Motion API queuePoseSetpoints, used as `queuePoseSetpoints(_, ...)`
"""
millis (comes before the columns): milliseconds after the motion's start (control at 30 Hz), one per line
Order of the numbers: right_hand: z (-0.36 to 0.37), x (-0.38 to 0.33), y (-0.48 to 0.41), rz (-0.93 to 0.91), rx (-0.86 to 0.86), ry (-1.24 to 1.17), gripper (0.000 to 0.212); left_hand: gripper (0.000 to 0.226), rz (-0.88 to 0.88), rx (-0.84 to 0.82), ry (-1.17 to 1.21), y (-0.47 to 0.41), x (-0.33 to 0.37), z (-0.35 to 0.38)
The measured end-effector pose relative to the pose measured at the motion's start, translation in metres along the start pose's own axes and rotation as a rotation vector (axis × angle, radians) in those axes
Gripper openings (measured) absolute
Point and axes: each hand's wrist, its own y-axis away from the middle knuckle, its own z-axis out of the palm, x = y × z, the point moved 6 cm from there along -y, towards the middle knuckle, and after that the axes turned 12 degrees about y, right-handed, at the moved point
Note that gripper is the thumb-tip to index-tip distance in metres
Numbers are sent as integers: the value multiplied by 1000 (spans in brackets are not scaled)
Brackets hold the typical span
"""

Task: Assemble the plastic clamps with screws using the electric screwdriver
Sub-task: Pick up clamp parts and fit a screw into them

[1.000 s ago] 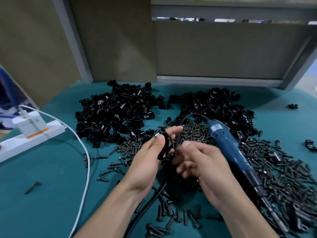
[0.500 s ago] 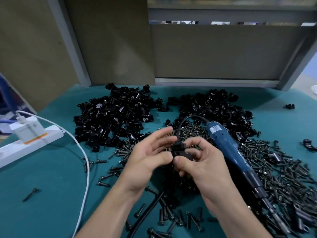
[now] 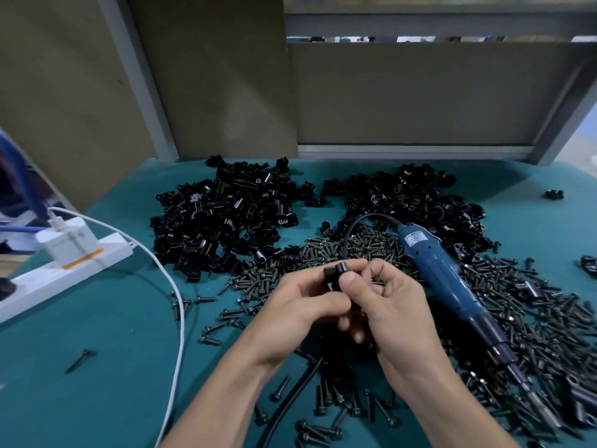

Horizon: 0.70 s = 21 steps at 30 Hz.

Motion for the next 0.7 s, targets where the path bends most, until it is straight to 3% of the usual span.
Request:
queuePoseSetpoints(67,5,0,1,21,-4,-42,23,25,72,135,-18,0,8,-11)
queuePoseSetpoints(133,6,-3,-4,0,40,35,21,27,127,384,11,3,13,-33)
queuePoseSetpoints(267,11,-14,-28,-143,147,692,36,25,223,751,357,12,17,-70)
queuePoseSetpoints(367,39,-13,-54,-179,20,1019,28,41,283,855,409,17,18,-81)
queuePoseSetpoints(433,59,-7,-69,-203,-69,1204,40,46,297,885,367,19,19,-83)
queuePoseSetpoints(500,71,0,-78,-219,-130,1317,47,38,302,895,307,20,20,-86)
queuePoseSetpoints(600,66,0,-79,-194,-64,1145,28,31,303,892,231,21,20,-89)
queuePoseSetpoints(700,38,-7,-67,-134,73,746,19,32,285,846,96,18,20,-86)
